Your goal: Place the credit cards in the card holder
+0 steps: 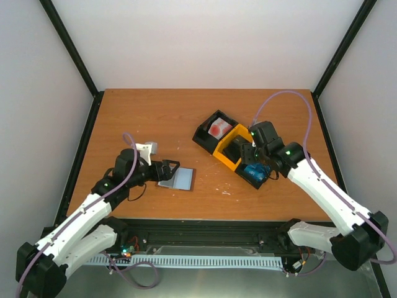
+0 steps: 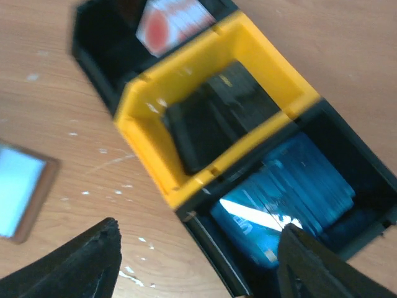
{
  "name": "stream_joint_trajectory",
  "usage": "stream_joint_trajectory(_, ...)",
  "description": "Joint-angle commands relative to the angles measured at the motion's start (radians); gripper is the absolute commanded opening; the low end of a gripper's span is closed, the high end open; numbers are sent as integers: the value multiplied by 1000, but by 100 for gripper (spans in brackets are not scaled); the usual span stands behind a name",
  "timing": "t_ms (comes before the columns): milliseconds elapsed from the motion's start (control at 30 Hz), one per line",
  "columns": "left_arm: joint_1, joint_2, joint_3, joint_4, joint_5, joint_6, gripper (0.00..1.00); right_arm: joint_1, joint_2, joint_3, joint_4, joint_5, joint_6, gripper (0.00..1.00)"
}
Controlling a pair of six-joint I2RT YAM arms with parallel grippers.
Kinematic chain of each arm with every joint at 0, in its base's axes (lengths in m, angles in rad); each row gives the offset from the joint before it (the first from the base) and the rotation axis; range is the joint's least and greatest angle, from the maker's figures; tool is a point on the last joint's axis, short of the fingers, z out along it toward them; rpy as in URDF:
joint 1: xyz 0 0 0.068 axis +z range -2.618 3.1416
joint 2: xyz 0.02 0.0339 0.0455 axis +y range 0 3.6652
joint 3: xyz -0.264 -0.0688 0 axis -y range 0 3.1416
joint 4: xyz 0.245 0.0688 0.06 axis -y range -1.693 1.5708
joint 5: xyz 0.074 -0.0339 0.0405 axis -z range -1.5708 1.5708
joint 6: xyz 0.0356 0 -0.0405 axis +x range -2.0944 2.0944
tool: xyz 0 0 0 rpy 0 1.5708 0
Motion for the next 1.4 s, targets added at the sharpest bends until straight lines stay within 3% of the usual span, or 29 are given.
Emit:
stream_joint_trajectory(0, 6, 33, 47, -7, -14, 37, 100, -69, 110, 8, -82, 53, -48, 63)
stream_joint_trajectory(200, 6, 86, 53, -18, -27, 46, 100, -97, 240, -11, -59, 97, -38, 54)
stream_joint_trajectory(400, 6, 122, 56, -23, -33, 47, 100, -164, 332, -53, -43, 61, -120, 59)
stream_joint_trajectory(533, 6, 139, 62, -25, -20, 46, 100, -185, 367, -67, -5, -69, -189, 63)
stream_joint_trajectory(867, 6, 152, 60, -45, -46, 42, 100, -242, 453, -92, 25, -158, -312, 58)
stream_joint_trajectory(1367, 12, 193, 53, -57, -52, 31, 100, -282, 569, -56, 27, -202, -421, 60)
